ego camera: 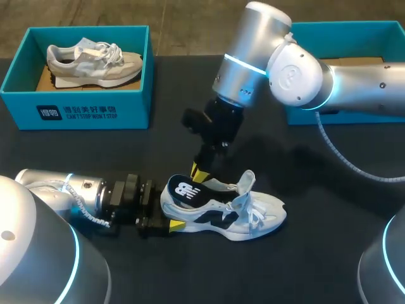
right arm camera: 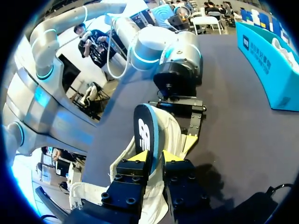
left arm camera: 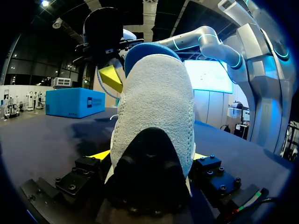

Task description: Take the shoe out of the shoebox, open the shoe tongue, remove and reinsert the insole, then place the shoe into the shoebox

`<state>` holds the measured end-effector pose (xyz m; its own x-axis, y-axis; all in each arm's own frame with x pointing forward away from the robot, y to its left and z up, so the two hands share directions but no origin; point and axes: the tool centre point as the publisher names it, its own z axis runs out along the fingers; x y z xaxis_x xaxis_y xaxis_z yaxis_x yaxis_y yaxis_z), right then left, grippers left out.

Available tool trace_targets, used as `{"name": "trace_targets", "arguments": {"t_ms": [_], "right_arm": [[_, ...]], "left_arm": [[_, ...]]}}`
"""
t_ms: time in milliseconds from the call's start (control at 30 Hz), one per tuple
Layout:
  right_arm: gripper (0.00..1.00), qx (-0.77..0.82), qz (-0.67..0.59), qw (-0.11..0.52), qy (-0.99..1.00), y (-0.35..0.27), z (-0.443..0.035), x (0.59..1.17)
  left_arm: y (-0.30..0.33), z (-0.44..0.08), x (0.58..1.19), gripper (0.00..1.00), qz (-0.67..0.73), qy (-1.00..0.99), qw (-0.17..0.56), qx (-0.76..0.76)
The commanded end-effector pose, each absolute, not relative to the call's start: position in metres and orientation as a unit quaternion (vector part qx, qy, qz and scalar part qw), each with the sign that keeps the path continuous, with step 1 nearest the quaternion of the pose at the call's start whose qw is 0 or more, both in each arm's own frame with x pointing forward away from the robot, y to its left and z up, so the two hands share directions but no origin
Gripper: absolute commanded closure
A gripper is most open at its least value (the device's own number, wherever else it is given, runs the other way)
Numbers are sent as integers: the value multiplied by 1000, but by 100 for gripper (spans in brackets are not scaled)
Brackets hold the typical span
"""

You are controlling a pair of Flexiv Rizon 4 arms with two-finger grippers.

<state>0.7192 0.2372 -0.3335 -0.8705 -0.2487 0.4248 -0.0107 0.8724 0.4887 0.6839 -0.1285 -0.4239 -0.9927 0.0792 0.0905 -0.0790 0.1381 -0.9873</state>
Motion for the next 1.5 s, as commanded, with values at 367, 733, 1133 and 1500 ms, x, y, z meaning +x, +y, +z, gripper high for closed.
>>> {"name": "trace_targets", "arguments": {"t_ms": [367, 733, 1133, 1500], "right_arm": [[88, 67, -248, 257, -932, 248, -343, 712], [100, 66, -247, 261, -931, 250, -342, 702], [100, 68, -257, 244, -933, 254, -324, 703], [100, 64, -243, 230, -940, 255, -319, 703]], "left_arm": [[-127, -427, 685, 100, 657, -752, 60, 0], [-127, -427, 685, 100, 657, -752, 60, 0], [-127, -427, 685, 100, 657, -752, 60, 0], [-127, -427, 685, 100, 657, -752, 60, 0]]}}
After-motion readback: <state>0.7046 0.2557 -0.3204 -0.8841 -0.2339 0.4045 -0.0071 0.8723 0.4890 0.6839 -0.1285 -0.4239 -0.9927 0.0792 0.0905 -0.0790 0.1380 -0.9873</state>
